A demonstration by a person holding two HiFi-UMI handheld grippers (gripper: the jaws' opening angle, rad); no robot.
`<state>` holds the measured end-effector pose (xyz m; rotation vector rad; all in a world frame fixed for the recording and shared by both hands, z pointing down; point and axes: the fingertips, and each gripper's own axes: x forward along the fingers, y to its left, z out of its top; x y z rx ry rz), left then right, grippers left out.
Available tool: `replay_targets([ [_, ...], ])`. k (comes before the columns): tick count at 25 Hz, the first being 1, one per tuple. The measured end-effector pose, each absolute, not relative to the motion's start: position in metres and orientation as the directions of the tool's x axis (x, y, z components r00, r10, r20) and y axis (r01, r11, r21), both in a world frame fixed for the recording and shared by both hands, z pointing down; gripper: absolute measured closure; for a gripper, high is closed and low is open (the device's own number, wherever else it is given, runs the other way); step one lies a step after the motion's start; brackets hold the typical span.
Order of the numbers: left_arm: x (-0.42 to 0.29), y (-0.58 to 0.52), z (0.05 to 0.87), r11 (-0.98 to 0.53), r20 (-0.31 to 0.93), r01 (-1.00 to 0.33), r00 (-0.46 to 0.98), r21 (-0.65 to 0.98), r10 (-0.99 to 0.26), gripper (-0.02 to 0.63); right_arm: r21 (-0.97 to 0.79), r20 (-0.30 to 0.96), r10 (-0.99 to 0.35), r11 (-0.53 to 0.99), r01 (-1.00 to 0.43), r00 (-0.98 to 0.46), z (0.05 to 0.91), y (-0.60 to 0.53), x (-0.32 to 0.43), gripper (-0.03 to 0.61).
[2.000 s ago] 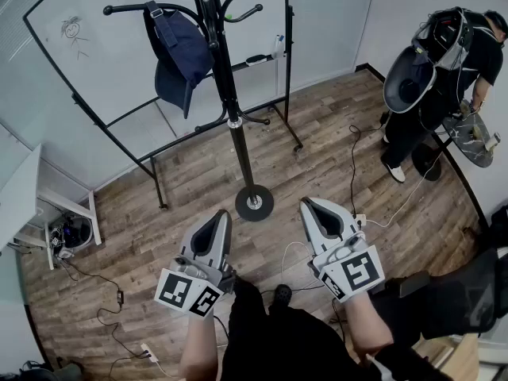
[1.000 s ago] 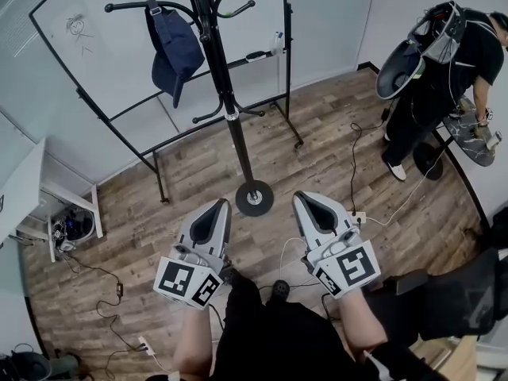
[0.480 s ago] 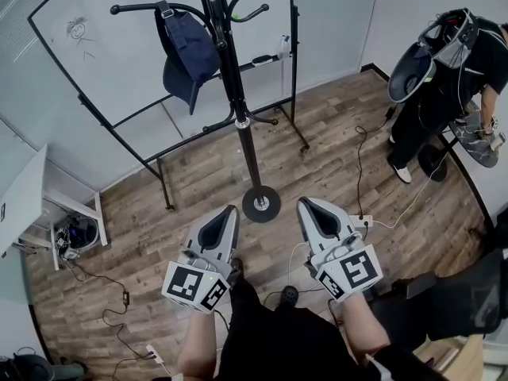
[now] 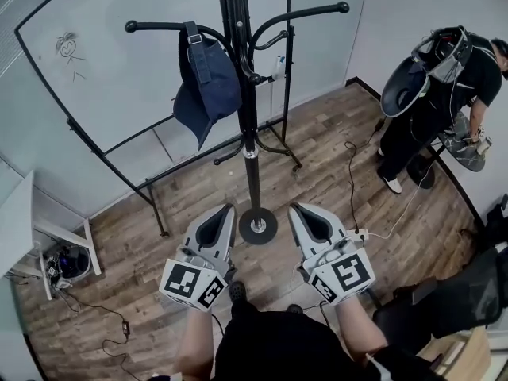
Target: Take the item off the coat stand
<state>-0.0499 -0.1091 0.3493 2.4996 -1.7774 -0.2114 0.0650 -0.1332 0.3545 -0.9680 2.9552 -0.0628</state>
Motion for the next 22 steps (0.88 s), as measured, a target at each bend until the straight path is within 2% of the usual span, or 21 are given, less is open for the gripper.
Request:
replay_targets([
  [14, -0.148, -0.145, 0.349, -0.411, -0.092, -0.902, 0.402, 0.131, -0.911, 0.598, -0.022, -0.019, -0.656, 0.755, -0.656, -0.754, 0.349, -0.157, -0.034, 0.548],
  [22, -0.162, -0.15, 0.355, -0.481, -0.102, -0.864, 0.47, 0.148, -0.877, 0.598, 0.047, -0.031, -0.725, 0.687, -0.725, -0.688, 0.335, -0.166, -0.056, 0.548],
])
